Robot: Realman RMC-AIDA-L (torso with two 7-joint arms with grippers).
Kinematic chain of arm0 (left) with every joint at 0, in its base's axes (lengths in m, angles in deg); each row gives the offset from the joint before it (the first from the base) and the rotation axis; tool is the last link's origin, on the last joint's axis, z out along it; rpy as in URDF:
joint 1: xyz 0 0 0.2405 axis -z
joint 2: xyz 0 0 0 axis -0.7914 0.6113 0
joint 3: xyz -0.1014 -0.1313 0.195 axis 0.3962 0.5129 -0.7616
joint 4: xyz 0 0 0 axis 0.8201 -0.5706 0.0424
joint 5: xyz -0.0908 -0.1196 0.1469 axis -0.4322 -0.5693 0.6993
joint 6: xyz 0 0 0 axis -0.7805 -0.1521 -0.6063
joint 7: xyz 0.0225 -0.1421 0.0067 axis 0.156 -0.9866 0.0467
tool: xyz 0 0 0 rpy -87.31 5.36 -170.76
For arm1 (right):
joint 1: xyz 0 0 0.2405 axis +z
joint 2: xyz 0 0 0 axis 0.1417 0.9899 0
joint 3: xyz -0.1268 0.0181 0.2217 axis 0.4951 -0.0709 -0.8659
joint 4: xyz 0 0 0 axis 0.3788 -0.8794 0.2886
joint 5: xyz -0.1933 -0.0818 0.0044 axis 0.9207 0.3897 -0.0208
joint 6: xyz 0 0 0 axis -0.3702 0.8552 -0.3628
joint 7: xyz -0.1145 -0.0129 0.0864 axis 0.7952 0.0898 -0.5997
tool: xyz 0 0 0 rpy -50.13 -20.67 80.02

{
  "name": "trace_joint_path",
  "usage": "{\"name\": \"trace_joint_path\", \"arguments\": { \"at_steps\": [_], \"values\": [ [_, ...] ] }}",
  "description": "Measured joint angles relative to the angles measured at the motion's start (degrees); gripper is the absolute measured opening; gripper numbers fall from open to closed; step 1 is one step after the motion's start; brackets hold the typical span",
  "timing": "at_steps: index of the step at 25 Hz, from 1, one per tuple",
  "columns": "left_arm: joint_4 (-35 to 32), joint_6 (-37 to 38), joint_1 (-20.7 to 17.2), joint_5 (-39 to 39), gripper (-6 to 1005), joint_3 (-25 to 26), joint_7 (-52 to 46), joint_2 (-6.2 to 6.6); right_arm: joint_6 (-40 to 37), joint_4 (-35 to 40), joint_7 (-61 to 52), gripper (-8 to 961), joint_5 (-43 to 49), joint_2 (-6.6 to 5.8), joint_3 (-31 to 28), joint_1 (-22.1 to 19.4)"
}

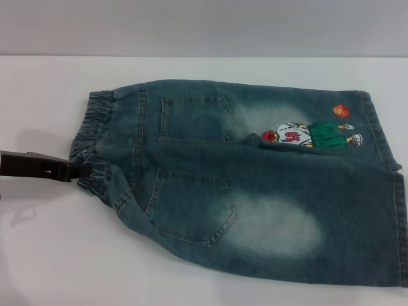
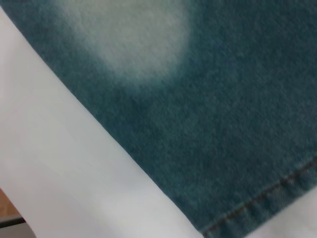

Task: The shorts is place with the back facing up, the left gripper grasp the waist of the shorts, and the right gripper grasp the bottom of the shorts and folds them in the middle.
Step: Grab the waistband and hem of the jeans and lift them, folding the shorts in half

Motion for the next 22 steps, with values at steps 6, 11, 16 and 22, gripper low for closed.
{"name": "trace_joint_path", "arguments": {
  "at_steps": [6, 11, 16, 22],
  "values": [
    [0.0, 0.1, -0.01, 0.0, 45, 0.0, -0.02, -0.07, 0.01, 0.0, 0.0, 493, 0.09, 0.61, 0.72, 0.54],
    [0.0, 0.15, -0.02, 0.0, 45, 0.0, -0.02, -0.07, 0.01, 0.01, -0.03, 491, 0.02, 0.74, 1.5, 0.66],
    [0.0, 0.21, -0.11, 0.0, 45, 0.0, -0.02, -0.07, -0.01, -0.56, -0.27, 492, -0.12, 0.83, 2.4, 0.83],
    [0.0, 0.27, -0.07, 0.0, 45, -0.03, 0.0, 0.01, 0.05, -1.72, -0.38, 493, -0.16, 0.95, 2.9, 1.26]
  ]
}}
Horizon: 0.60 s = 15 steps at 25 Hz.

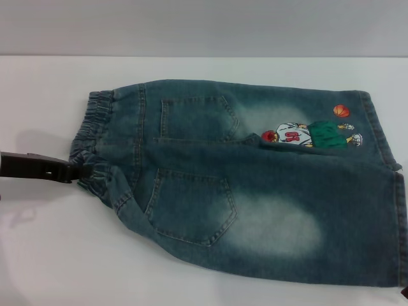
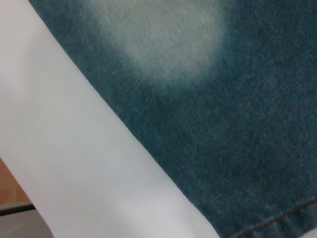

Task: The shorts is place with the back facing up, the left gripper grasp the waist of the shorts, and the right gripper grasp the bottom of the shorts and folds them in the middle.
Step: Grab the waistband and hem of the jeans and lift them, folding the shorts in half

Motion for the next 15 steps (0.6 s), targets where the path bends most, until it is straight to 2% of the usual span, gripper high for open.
{"name": "trace_joint_path", "arguments": {
  "at_steps": [15],
  "values": [
    [0.76, -0.34, 0.55, 0.0, 46, -0.41, 0.07, 0.09, 0.57, 0.13, 0.29, 490, -1.11, -0.01, -0.01, 0.47]
  ]
}}
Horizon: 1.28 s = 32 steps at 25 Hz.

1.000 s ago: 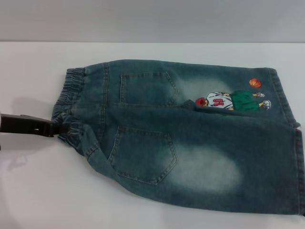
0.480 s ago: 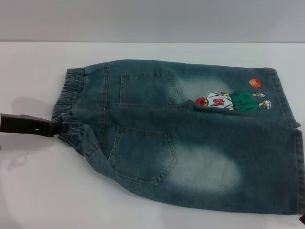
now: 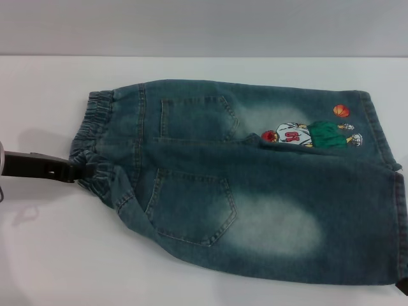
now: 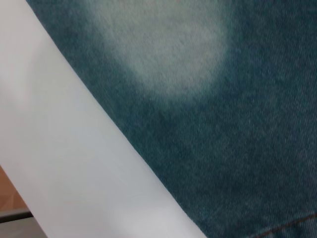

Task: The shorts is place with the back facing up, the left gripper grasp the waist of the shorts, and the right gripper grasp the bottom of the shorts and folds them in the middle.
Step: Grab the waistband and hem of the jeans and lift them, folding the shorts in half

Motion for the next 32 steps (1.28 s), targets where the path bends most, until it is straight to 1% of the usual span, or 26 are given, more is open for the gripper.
{"name": "trace_joint_path", "arguments": {
  "at_steps": [11, 16, 25, 30, 32],
  "values": [
    [0.64, -0.02, 0.4, 0.0, 46, 0.0, 0.2, 0.09, -0.36, 0.01, 0.05, 488, -0.94, 0.01, 0.09, 1.8],
    [0.65, -0.01, 0.46, 0.0, 45, 0.0, 0.24, 0.05, -0.65, -0.01, 0.04, 487, -2.96, 0.11, 2.18, 2.01],
    [0.65, -0.11, 0.45, 0.0, 46, 0.0, 0.45, 0.0, -0.7, -0.53, -0.16, 405, -3.0, 0.26, 4.97, 1.95],
    [0.65, -0.19, 0.45, 0.0, 46, 0.0, 0.53, 0.0, -0.7, -0.08, -0.09, 360, -2.96, 0.21, 5.19, 1.5],
    [0.65, -0.2, 0.45, 0.0, 46, 0.0, 0.53, 0.0, -0.7, -0.03, -0.07, 268, -3.05, 0.22, 5.19, 1.37]
  ]
}}
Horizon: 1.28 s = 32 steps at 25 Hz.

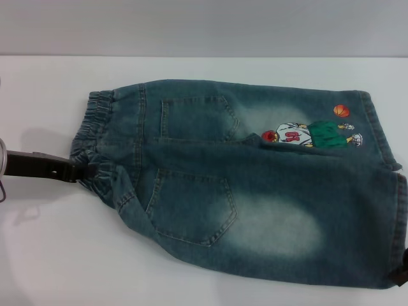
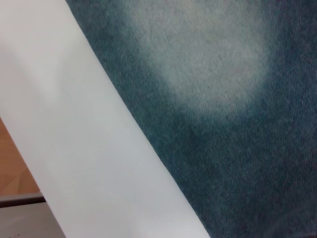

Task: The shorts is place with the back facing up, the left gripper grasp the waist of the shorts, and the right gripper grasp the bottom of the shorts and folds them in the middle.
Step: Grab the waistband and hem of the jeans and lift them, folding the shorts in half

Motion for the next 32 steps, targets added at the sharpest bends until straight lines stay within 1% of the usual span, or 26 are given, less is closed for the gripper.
{"name": "trace_joint_path", "arguments": {
  "at_steps": [3, 12, 14, 16, 19, 24, 25, 26, 27, 30, 32],
  "values": [
    [0.0, 0.0, 0.0, 0.0, 46, 0.0, 0.0, 0.0, 0.0, -0.21, 0.05, 130, -0.01, -0.01, -0.2, -0.08],
    [0.0, 0.16, 0.01, -0.02, 45, 0.0, 0.0, -0.06, 0.14, 0.17, 1.46, -2, -0.87, -0.03, -0.64, -0.89],
    [-0.27, 0.14, 0.08, -0.27, 45, 0.04, -0.03, -0.08, 0.01, 0.36, 1.95, -2, -1.48, -0.06, -0.8, -1.04],
    [-0.72, 0.21, 0.12, -0.5, 45, 0.19, -0.07, -0.09, -0.6, 2.13, 3.46, -1, -5.02, -0.18, -0.96, -2.1],
    [-2.05, 0.53, 0.16, -1.67, 45, 0.49, -0.11, -0.07, -1.39, 6.71, 5.91, -1, -11.11, -0.31, -1.93, -4.5],
    [-4.66, 0.43, 0.57, -4.5, 45, 1.05, -0.55, 0.0, -1.63, 10.26, 9.84, -1, -16.28, -0.29, -8.47, -5.96],
    [-5.11, 0.38, 0.62, -5.03, 45, 1.55, -0.61, -0.01, -1.64, 10.41, 10.66, -1, -17.34, -0.38, -10.14, -6.12],
    [-5.38, 0.34, 0.72, -5.44, 44, 2.02, -0.71, -0.02, -1.65, 10.56, 12.73, -1, -19.81, -0.56, -14.07, -6.44],
    [-5.63, 0.31, 0.87, -5.96, 44, 2.56, -0.86, -0.02, -1.65, 10.56, 12.73, -1, -19.81, -0.56, -14.07, -6.44],
    [-5.9, 0.13, 1.28, -6.75, 44, 4.13, -1.19, 0.14, -1.12, 10.64, 16.02, -2, -24.04, -0.94, -20.21, -7.12],
    [-6.21, -0.1, 1.54, -6.89, 44, 5.34, -1.2, 0.15, -0.84, 10.23, 18.03, -2, -27.73, -1.41, -23.98, -7.8]
  ]
}}
